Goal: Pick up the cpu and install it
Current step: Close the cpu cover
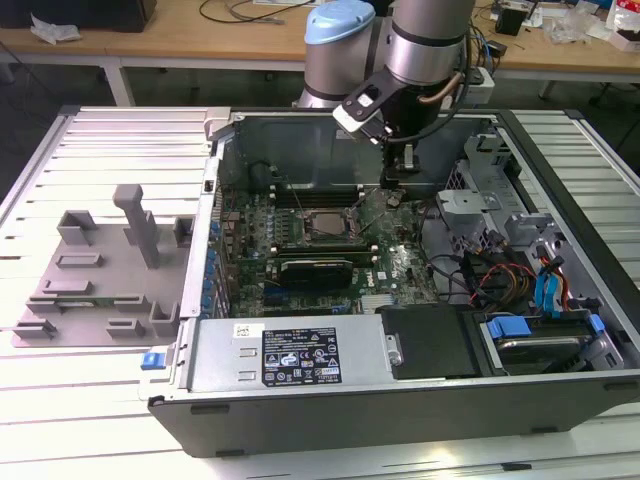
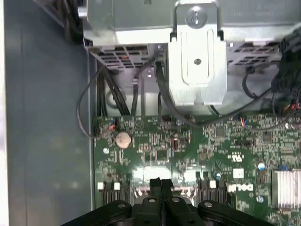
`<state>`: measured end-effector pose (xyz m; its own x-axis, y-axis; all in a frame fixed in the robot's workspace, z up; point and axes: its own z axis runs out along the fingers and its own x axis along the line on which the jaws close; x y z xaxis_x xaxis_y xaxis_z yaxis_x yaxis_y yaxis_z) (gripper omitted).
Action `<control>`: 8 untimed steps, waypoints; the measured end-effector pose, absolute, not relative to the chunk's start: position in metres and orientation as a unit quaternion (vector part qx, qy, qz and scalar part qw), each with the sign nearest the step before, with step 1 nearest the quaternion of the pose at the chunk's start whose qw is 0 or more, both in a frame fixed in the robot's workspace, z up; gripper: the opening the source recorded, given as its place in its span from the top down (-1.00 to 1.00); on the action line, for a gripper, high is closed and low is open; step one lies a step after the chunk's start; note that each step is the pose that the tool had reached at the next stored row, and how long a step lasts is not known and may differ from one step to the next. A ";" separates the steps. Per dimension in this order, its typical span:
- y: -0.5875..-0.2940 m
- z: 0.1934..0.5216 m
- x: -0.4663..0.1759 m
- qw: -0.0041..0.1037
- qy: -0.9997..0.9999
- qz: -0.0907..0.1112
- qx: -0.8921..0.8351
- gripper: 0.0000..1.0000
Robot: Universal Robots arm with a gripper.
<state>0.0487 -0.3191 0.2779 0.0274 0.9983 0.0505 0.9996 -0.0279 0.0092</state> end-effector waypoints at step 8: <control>-0.319 0.268 0.057 0.014 -0.697 -0.021 -0.717 0.79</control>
<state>0.0569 -0.3191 0.2676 0.0274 0.9984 0.0504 0.9996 -0.0279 0.0092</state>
